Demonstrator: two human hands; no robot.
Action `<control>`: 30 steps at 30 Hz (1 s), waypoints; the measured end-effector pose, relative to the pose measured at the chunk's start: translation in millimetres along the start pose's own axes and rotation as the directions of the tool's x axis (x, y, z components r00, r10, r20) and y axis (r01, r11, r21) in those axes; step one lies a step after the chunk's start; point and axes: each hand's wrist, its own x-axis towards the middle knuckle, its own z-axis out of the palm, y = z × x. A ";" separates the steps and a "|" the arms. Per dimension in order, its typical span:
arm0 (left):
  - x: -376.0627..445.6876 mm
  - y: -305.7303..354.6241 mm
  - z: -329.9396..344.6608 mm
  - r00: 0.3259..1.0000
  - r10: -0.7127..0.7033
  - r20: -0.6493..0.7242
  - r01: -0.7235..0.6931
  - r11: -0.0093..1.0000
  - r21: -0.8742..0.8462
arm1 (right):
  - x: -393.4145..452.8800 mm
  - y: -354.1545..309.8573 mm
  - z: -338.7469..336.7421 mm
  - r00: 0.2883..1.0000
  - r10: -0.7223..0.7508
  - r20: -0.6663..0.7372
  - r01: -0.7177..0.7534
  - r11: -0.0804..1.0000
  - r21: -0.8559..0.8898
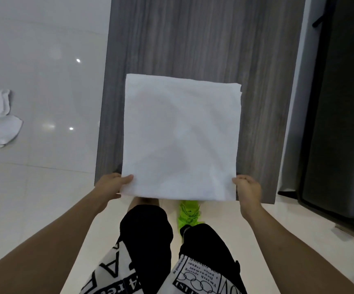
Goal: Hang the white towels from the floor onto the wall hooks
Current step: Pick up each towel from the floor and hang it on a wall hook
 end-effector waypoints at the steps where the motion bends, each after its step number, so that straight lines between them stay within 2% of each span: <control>1: 0.2 3.3 1.3 1.000 0.008 0.002 -0.008 0.999 0.044 | 0.8 -4.7 3.3 0.999 -0.029 0.025 0.029 1.000 0.004; 4: 3.5 13.8 4.5 0.997 0.064 -0.049 -0.062 0.997 0.046 | 6.0 -25.4 16.4 0.995 -0.073 0.061 0.069 0.996 0.054; 8: 6.7 14.5 3.2 0.992 0.064 -0.107 -0.062 0.998 0.027 | 6.6 -35.4 21.8 0.999 0.024 -0.033 -0.018 0.986 0.168; 12: 5.3 19.2 -0.1 0.999 -0.029 -0.043 0.026 0.998 -0.058 | 0.5 -34.3 17.9 0.995 0.067 -0.069 -0.055 0.985 0.164; 16: 5.6 34.6 -1.2 0.997 -0.008 0.075 0.010 0.999 -0.033 | 6.3 -40.5 16.1 0.998 0.059 0.035 -0.063 0.988 0.141; 18: 8.0 34.8 0.3 0.998 0.013 0.055 -0.013 1.000 -0.015 | 8.8 -38.8 17.2 0.999 0.026 0.023 -0.029 0.992 0.123; 21: 9.1 28.4 0.4 1.000 -0.022 -0.018 0.021 0.999 -0.040 | 6.4 -31.4 19.7 0.999 -0.004 -0.033 0.011 0.981 0.194; 24: 6.6 25.8 -0.9 1.000 -0.029 -0.011 0.028 0.998 -0.050 | 4.7 -27.5 20.9 0.996 -0.006 -0.092 0.025 0.977 0.211; 27: 3.7 23.7 0.9 0.999 0.024 0.022 -0.023 0.999 -0.036 | 2.5 -27.6 21.8 0.993 -0.017 -0.116 0.035 0.987 0.155; 30: -3.2 16.9 9.4 0.997 0.067 -0.028 -0.066 0.998 0.016 | -0.4 -17.2 19.0 0.981 -0.042 -0.187 0.032 0.998 -0.059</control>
